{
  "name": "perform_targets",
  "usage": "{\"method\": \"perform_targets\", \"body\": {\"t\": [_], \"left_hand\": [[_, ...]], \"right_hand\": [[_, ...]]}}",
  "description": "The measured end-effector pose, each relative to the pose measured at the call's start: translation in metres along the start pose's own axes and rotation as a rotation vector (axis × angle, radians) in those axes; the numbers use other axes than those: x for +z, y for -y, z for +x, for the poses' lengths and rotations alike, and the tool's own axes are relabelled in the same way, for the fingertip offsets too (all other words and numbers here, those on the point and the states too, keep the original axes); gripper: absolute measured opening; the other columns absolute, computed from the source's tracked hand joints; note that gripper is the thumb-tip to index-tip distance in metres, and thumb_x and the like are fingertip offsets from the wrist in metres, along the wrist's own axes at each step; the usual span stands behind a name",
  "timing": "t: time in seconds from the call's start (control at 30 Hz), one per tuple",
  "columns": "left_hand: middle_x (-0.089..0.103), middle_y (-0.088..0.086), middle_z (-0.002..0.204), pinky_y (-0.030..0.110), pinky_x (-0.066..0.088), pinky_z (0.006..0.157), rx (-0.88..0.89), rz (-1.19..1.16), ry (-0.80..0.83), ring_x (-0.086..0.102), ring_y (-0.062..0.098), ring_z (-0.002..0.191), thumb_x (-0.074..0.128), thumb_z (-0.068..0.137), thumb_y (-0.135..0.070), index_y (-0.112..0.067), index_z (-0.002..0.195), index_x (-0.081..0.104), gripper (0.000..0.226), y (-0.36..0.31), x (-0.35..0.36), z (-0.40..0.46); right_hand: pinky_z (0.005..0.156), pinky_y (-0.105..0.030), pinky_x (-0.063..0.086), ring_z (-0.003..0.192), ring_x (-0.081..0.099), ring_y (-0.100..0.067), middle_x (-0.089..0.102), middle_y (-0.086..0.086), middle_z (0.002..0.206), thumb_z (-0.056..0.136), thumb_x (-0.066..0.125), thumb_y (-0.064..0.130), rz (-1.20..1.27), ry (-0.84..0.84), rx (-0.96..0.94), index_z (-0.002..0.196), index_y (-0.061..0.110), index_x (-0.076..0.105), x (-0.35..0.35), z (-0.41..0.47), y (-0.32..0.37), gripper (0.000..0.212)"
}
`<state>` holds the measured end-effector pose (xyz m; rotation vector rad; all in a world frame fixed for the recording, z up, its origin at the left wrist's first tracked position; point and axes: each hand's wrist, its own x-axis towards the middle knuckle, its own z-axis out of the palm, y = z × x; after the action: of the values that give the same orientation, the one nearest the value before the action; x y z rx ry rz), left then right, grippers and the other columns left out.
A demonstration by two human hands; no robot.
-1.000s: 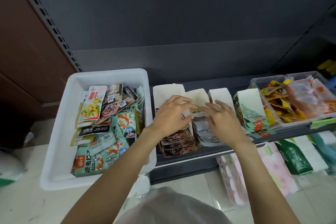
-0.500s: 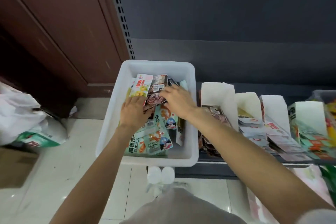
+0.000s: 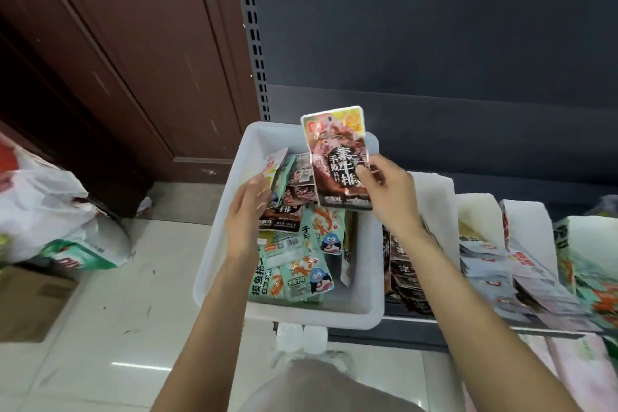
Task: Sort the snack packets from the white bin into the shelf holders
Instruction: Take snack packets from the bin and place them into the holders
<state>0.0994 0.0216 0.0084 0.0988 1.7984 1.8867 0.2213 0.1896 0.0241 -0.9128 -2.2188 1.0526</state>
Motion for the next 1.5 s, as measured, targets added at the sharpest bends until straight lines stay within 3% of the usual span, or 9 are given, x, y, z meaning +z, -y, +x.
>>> {"method": "perform_targets", "body": {"t": [0.1, 0.27, 0.43, 0.6, 0.73, 0.87, 1.03, 1.37, 1.5], "left_hand": [[0.067, -0.002, 0.116, 0.033, 0.045, 0.098, 0.003, -0.005, 0.201, 0.063, 0.012, 0.108, 0.061, 0.088, -0.038, -0.020, 0.119, 0.062, 0.036, -0.011, 0.012, -0.014], [0.069, -0.002, 0.112, 0.035, 0.050, 0.090, -0.003, 0.108, 0.401, 0.064, 0.016, 0.104, 0.066, 0.076, -0.043, -0.027, 0.115, 0.065, 0.041, -0.024, 0.035, -0.029], [0.072, -0.002, 0.098, 0.032, 0.055, 0.083, 0.151, 0.248, 0.431, 0.068, 0.013, 0.090, 0.068, 0.083, -0.010, -0.019, 0.096, 0.067, 0.016, -0.024, 0.059, -0.033], [0.068, -0.011, 0.080, 0.013, 0.049, 0.068, 0.428, 0.431, 0.602, 0.062, -0.004, 0.069, 0.071, 0.082, -0.014, -0.020, 0.087, 0.066, 0.009, -0.032, 0.105, -0.038], [0.066, -0.009, 0.073, 0.020, 0.051, 0.071, 0.594, 0.588, 0.602, 0.062, 0.001, 0.070, 0.071, 0.083, -0.025, -0.014, 0.080, 0.064, 0.013, -0.014, 0.139, -0.040], [0.072, -0.001, 0.092, 0.036, 0.050, 0.079, 0.722, 0.781, 0.549, 0.066, 0.023, 0.086, 0.072, 0.082, -0.028, -0.015, 0.085, 0.073, 0.013, 0.012, 0.144, -0.033], [0.071, -0.005, 0.102, 0.040, 0.036, 0.095, 0.905, 1.009, 0.500, 0.060, 0.023, 0.102, 0.074, 0.078, -0.024, -0.019, 0.086, 0.074, 0.009, 0.031, 0.139, -0.027], [0.066, -0.006, 0.111, 0.038, 0.034, 0.099, 0.913, 1.155, 0.624, 0.053, 0.020, 0.111, 0.071, 0.081, -0.023, -0.026, 0.092, 0.072, 0.012, 0.038, 0.123, -0.025], [0.066, -0.018, 0.082, 0.023, 0.050, 0.072, 0.748, 1.005, 0.558, 0.057, -0.004, 0.073, 0.065, 0.086, -0.025, -0.029, 0.097, 0.070, 0.013, 0.027, 0.104, -0.031]], "right_hand": [[0.075, -0.027, 0.054, 0.089, 0.067, -0.016, 0.071, -0.007, 0.102, 0.095, 0.055, 0.011, 0.599, 0.133, 0.406, 0.106, 0.006, 0.066, -0.022, -0.019, 0.009, 0.017], [0.057, -0.010, 0.045, 0.070, 0.064, 0.001, 0.070, 0.001, 0.089, 0.095, 0.054, 0.010, 0.739, 0.200, 0.427, 0.108, 0.004, 0.065, -0.040, -0.045, 0.018, 0.018], [0.073, -0.029, 0.054, 0.085, 0.067, -0.015, 0.068, 0.000, 0.090, 0.089, 0.063, 0.013, 0.461, 0.068, 0.278, 0.112, 0.017, 0.059, -0.057, -0.050, 0.017, 0.023], [0.073, -0.013, 0.047, 0.081, 0.060, -0.001, 0.063, 0.013, 0.091, 0.085, 0.069, 0.015, 0.106, -0.239, -0.035, 0.125, 0.034, 0.042, -0.117, -0.054, 0.013, 0.053], [0.066, -0.019, 0.049, 0.078, 0.061, -0.004, 0.062, 0.012, 0.089, 0.088, 0.066, 0.017, -0.218, -0.303, -0.148, 0.119, 0.026, 0.049, -0.145, -0.066, -0.011, 0.037], [0.046, -0.027, 0.043, 0.059, 0.064, -0.020, 0.066, 0.001, 0.074, 0.092, 0.060, 0.013, -0.477, -0.317, -0.296, 0.105, 0.018, 0.051, -0.145, -0.076, -0.042, 0.016], [0.040, -0.023, 0.034, 0.047, 0.054, -0.019, 0.061, 0.002, 0.066, 0.090, 0.063, 0.010, -0.671, -0.303, -0.327, 0.092, 0.015, 0.057, -0.127, -0.086, -0.069, 0.008], [0.072, -0.039, 0.052, 0.090, 0.056, -0.025, 0.069, -0.002, 0.094, 0.072, 0.079, 0.012, -0.867, -0.021, -0.204, 0.082, 0.024, 0.079, -0.103, -0.078, -0.095, 0.015], [0.083, -0.036, 0.050, 0.096, 0.058, -0.021, 0.066, 0.000, 0.104, 0.086, 0.067, 0.014, -0.654, 0.015, -0.174, 0.103, 0.018, 0.073, -0.105, -0.079, -0.075, 0.019]]}}
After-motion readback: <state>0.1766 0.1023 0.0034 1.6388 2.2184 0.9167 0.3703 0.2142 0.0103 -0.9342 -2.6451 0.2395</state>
